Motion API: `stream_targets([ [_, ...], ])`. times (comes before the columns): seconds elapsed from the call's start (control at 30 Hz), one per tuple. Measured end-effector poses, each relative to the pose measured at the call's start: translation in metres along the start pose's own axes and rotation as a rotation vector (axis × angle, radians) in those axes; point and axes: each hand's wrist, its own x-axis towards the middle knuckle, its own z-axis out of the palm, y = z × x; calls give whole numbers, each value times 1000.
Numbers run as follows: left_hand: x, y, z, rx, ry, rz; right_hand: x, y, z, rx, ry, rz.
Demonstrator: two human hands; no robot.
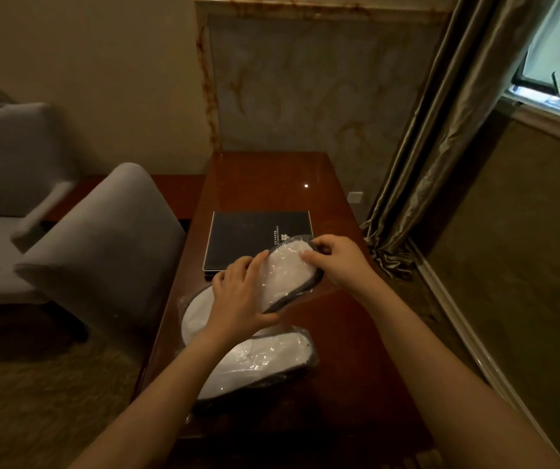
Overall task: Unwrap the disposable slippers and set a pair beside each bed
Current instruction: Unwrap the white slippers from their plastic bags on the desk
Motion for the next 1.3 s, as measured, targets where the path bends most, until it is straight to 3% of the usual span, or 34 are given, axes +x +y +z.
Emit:
stream_targets([
  [0.13, 6, -16, -7, 17, -55, -22, 7, -3, -21, 215, 117, 49],
  [0.37, 15, -22, -22, -129, -294, -45, 8, 9, -32, 282, 173, 45],
  [0.5, 30, -16, -29, -258, -64, -125, 7, 18, -25, 300, 172, 24],
  [0.6, 38, -16, -32, -236, -8, -93, 6, 24, -22, 329, 146, 12],
  [0.8, 34, -15, -29, -167, 139, 52, 11, 19, -42, -184, -77, -124],
  [0.97, 35, 5, -22, -13, 136, 241, 18, 0, -20, -680, -312, -242],
  [1.3, 24, -29, -26, -55, 59, 120, 14, -1, -42, -678, -262, -264],
])
